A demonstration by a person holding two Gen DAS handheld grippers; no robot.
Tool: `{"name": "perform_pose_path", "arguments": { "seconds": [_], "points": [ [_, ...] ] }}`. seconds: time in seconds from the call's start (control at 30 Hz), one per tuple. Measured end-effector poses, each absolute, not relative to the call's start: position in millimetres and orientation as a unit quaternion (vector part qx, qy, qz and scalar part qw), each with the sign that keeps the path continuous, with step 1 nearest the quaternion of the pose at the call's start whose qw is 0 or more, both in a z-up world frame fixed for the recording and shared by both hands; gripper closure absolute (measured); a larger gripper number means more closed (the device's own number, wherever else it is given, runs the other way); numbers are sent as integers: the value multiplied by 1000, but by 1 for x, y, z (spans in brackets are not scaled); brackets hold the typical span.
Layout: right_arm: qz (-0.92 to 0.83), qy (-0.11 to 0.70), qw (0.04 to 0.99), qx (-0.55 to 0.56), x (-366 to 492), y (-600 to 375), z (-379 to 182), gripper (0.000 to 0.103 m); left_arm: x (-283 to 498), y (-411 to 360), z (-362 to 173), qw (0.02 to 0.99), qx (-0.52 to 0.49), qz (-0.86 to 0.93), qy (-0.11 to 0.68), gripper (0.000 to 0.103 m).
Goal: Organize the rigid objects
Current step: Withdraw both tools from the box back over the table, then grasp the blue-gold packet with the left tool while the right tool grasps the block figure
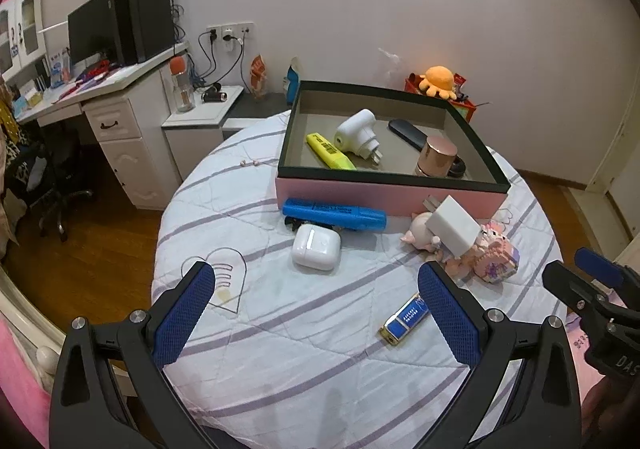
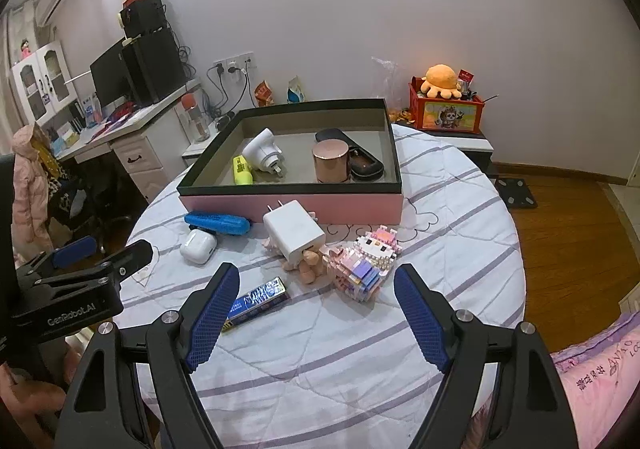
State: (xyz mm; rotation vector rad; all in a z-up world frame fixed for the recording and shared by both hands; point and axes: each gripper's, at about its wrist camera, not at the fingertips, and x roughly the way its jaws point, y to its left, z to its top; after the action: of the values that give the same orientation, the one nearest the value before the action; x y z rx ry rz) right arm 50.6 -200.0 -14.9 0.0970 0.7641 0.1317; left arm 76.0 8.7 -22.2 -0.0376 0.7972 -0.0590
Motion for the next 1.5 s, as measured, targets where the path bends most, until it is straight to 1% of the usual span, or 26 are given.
{"name": "perform_pose_path", "arguments": {
  "seconds": [0.6,0.97,1.5],
  "points": [
    [57,401,913,52,47,-206,-36,22,67,11,-46,908,-25,-34,418,0],
    [42,417,906,53,61,-223,-48,22,76,-25,-71,892,5,-83,445,0],
    [63,458,887,12,118,-228,-86,22,120,-73,-114,868,48,-135,475,0]
  ]
}}
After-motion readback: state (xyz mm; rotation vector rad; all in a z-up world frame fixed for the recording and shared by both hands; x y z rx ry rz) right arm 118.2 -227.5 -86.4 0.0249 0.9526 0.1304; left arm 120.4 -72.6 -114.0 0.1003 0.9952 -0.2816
